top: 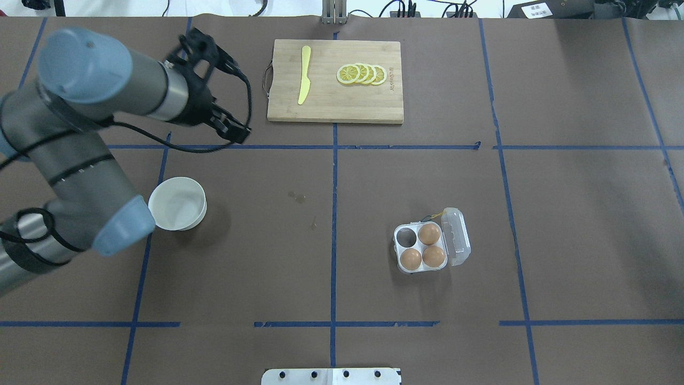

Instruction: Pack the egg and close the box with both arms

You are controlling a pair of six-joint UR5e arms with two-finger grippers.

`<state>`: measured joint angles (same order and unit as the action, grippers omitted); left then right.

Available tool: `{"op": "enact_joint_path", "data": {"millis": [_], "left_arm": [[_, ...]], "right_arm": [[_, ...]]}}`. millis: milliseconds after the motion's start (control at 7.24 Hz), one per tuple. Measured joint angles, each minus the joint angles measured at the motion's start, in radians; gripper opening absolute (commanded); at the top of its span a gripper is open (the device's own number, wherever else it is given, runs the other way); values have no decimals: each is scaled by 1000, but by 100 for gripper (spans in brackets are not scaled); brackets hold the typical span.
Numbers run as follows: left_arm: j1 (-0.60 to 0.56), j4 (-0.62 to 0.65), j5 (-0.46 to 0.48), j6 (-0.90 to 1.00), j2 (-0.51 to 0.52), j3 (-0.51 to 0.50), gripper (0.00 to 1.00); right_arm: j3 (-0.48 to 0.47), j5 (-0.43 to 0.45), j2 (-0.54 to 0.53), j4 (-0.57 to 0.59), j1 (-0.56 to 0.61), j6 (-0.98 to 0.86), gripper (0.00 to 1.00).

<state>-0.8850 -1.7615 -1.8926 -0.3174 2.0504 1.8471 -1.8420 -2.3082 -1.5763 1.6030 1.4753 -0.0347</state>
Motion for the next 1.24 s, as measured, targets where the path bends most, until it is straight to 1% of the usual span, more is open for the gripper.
{"op": "enact_joint_path", "data": {"millis": [138, 276, 414, 691, 829, 967, 1105, 1243], "left_arm": [[-115, 84, -36, 157, -42, 8, 100], [-229, 142, -82, 271, -101, 1, 100], [-322, 173, -110, 335, -165, -25, 100], [-510, 194, -162, 523, -254, -142, 100], [-573, 196, -180, 600, -306, -187, 100], [-621, 196, -213, 634, -359, -225, 100], [-672, 195, -281, 646, -413, -248, 100], [-712, 194, -350, 651, -467, -249, 100]], "right_arm": [[1, 1, 0, 0, -1, 1, 100], [1, 0, -1, 0, -1, 5, 100], [1, -2, -3, 1, 0, 8, 100], [-1, -4, -8, 1, -1, 9, 100], [-3, -4, -8, 0, -1, 10, 100], [-4, -5, -9, 1, -2, 15, 100], [-5, -6, -9, 1, -5, 35, 100], [-7, -7, -9, 0, -18, 65, 100]]}}
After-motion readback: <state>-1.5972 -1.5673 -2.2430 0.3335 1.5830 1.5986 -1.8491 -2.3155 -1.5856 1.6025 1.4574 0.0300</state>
